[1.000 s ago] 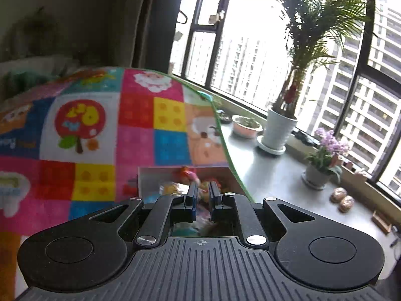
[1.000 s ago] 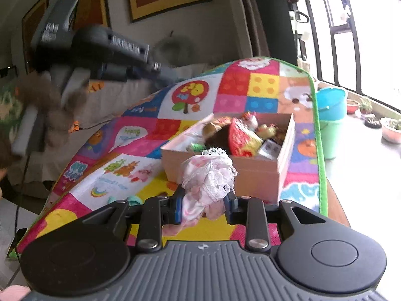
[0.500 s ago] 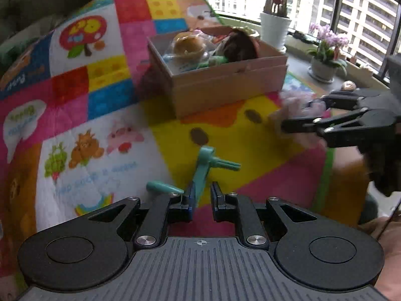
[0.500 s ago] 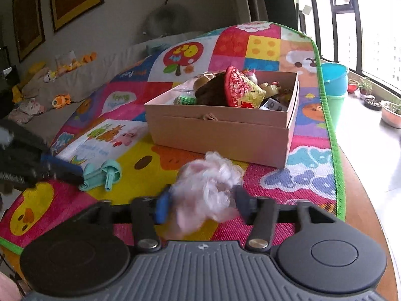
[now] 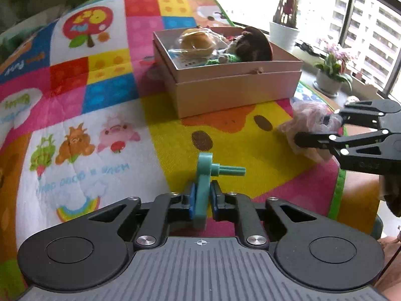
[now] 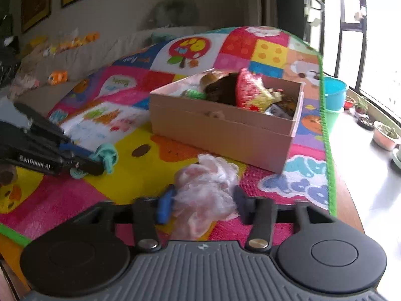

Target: Organize objects

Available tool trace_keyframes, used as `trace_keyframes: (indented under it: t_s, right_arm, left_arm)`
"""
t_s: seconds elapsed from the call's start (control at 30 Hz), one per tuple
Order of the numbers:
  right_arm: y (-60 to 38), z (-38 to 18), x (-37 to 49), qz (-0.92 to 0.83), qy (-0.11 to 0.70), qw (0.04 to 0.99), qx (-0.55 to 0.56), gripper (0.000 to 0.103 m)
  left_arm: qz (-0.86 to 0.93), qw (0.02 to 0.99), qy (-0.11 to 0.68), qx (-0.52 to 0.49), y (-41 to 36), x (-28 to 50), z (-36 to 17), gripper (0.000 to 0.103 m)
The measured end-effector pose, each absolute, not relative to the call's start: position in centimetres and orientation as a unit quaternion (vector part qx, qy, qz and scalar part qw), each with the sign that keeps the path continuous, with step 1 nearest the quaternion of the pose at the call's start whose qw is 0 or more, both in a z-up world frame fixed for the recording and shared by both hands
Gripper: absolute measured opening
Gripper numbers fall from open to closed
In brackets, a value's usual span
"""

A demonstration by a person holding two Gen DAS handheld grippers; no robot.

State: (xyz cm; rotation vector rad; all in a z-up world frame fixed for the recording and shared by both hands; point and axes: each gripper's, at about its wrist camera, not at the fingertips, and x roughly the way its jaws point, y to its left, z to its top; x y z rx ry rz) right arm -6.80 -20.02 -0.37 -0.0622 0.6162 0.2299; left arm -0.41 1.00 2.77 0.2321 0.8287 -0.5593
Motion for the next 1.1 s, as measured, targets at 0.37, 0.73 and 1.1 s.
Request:
trace_keyframes:
  t_s: [0.37, 0.73, 1.1]
  right_arm:
    - [-21.6, 3.5, -9.2, 0.143, 0.236, 0.961, 0.015, 0.018]
    - [-24.8, 1.8, -9.5, 0.114, 0.246, 0.961, 0.05, 0.018]
    - [-25.8, 5.0, -6.2, 0.149, 0.259, 0.951, 0.078, 0.018]
  left_arm:
    - [-0.312, 0.887, 0.339, 0.038, -2.6, 4.1, 12.4, 0.014]
    - [-0.303, 0.892, 0.333, -0.035, -12.3, 14.7, 14.1, 0.019]
    - [-0.236, 0.926, 0.266, -0.125, -0.9, 9.1, 10.2, 0.019]
